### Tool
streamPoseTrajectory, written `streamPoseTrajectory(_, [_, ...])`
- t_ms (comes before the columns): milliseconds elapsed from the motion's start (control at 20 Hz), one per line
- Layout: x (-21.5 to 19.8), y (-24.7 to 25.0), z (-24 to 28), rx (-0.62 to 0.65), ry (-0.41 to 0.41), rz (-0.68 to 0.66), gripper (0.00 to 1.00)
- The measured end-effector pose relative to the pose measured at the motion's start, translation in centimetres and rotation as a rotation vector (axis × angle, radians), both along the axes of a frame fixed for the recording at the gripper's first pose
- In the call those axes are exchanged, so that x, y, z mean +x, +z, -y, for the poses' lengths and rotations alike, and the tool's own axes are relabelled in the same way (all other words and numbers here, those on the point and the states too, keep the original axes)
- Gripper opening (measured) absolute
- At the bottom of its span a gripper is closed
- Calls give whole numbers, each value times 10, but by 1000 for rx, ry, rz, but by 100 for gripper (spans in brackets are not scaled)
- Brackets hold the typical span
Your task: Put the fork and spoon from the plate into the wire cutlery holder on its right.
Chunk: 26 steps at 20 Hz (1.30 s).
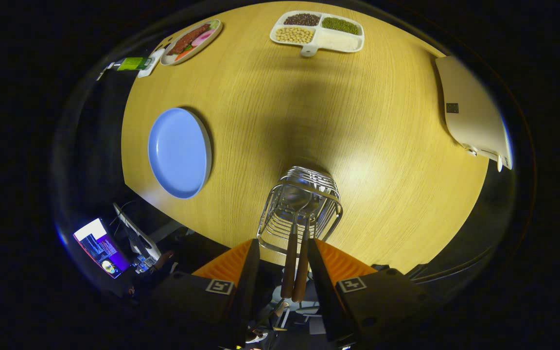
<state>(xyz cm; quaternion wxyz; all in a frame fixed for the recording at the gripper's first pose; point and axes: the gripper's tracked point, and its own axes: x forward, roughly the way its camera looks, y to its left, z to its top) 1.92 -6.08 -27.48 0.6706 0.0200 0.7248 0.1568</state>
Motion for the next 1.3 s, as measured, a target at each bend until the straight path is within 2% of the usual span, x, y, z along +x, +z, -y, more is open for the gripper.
streamPoseTrajectory(250, [10, 35, -7, 57, -72, 326, 100])
streamPoseTrajectory(400, [5, 56, -6, 72, -124, 461, 99])
streamPoseTrajectory(500, [6, 71, -9, 75, -127, 560, 99])
streamPoseTrajectory(900, [5, 147, -44, 195, -74, 1010, 100])
streamPoseTrajectory(1300, [-10, 199, -58, 304, -65, 1314, 99])
